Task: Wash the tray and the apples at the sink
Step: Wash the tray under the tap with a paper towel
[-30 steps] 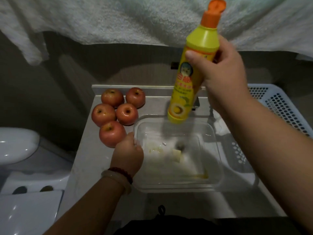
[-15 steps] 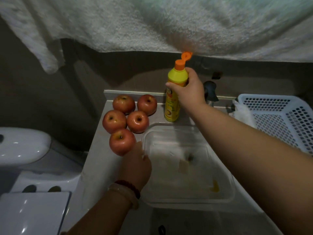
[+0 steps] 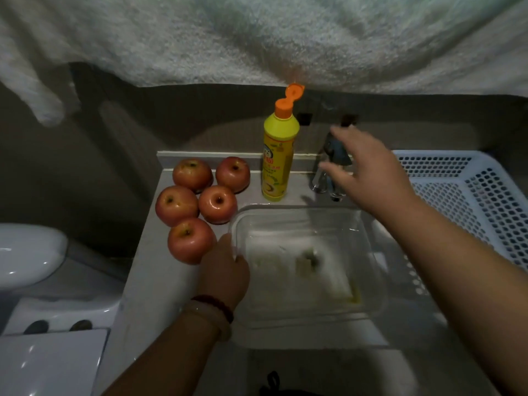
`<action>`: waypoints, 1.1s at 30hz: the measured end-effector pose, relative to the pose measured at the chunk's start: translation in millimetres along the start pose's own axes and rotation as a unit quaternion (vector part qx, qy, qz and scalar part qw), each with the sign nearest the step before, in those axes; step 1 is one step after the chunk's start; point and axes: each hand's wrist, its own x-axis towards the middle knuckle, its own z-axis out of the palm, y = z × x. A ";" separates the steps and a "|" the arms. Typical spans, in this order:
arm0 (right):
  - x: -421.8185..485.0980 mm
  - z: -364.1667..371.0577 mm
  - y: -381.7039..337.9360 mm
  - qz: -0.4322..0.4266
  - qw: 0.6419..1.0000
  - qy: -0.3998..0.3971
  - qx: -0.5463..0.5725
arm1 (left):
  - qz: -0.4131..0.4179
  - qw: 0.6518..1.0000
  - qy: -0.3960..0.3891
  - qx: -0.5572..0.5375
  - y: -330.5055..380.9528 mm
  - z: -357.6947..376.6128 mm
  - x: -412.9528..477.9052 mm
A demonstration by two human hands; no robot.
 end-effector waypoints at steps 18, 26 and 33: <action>31.9 0.9 32.9 -0.062 0.977 -0.111 -0.172 | -0.035 0.999 -0.003 0.023 25.7 40.3 8.7; 35.5 -3.5 33.0 -0.073 0.977 -0.094 -0.180 | -0.051 0.999 0.007 0.019 34.1 48.0 5.9; 38.0 -9.6 32.7 -0.078 0.976 -0.104 -0.173 | -0.043 0.999 0.004 0.024 30.5 53.7 8.0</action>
